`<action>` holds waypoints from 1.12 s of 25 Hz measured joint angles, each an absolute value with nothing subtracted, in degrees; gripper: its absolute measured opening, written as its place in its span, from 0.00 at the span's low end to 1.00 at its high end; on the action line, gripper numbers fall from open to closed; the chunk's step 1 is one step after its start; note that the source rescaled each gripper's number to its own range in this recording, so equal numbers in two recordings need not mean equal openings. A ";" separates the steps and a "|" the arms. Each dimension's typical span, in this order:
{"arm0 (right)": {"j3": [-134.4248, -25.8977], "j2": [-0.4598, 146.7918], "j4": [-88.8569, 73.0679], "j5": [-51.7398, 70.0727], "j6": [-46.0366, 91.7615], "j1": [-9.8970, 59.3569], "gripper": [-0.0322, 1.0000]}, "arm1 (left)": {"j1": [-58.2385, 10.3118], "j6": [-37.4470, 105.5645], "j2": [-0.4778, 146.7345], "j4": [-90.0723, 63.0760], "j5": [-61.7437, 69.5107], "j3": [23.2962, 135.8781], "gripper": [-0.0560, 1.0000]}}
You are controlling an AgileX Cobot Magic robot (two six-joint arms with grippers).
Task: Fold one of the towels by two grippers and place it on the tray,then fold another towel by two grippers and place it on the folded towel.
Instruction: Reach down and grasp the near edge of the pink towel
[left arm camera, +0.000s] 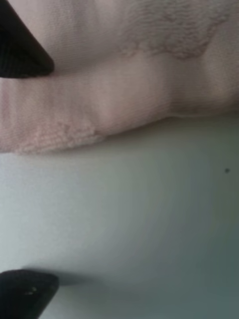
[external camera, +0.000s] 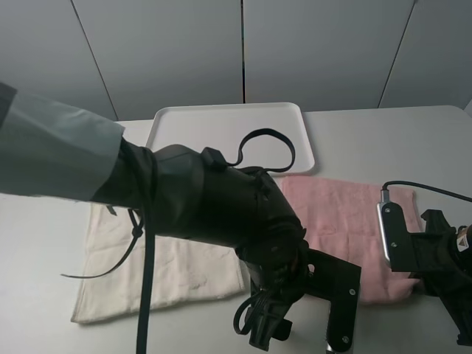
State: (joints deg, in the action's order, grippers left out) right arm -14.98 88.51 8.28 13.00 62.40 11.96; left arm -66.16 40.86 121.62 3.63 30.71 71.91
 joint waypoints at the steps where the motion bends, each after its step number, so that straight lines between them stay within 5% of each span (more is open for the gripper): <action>1: -14.98 88.51 8.28 13.00 62.40 11.96 0.11 | -66.16 40.86 121.89 3.63 31.08 72.15 1.00; 28: -14.94 88.51 8.02 12.58 62.07 11.96 0.11 | -64.68 39.19 125.23 4.97 41.57 79.12 0.97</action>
